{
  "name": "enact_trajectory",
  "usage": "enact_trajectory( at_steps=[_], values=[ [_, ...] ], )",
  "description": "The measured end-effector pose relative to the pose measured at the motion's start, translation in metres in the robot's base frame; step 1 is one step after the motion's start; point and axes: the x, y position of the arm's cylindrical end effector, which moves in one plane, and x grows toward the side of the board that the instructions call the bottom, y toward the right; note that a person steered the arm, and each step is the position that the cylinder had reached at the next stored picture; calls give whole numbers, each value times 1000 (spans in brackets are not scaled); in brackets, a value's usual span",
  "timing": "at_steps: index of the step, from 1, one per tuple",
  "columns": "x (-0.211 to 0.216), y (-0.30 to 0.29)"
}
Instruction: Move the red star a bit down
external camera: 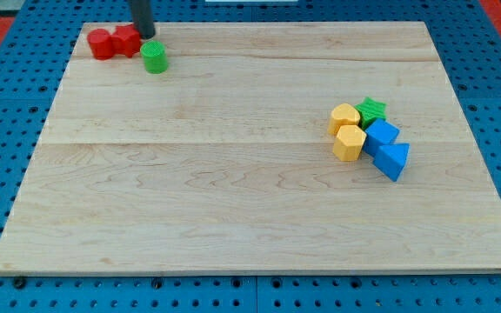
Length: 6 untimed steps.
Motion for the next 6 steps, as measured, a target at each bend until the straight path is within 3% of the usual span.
enact_trajectory(
  at_steps=[2,4,5,6],
  values=[
    [-25,-9],
    [4,-1],
    [-15,8],
    [-17,-34]
  ],
)
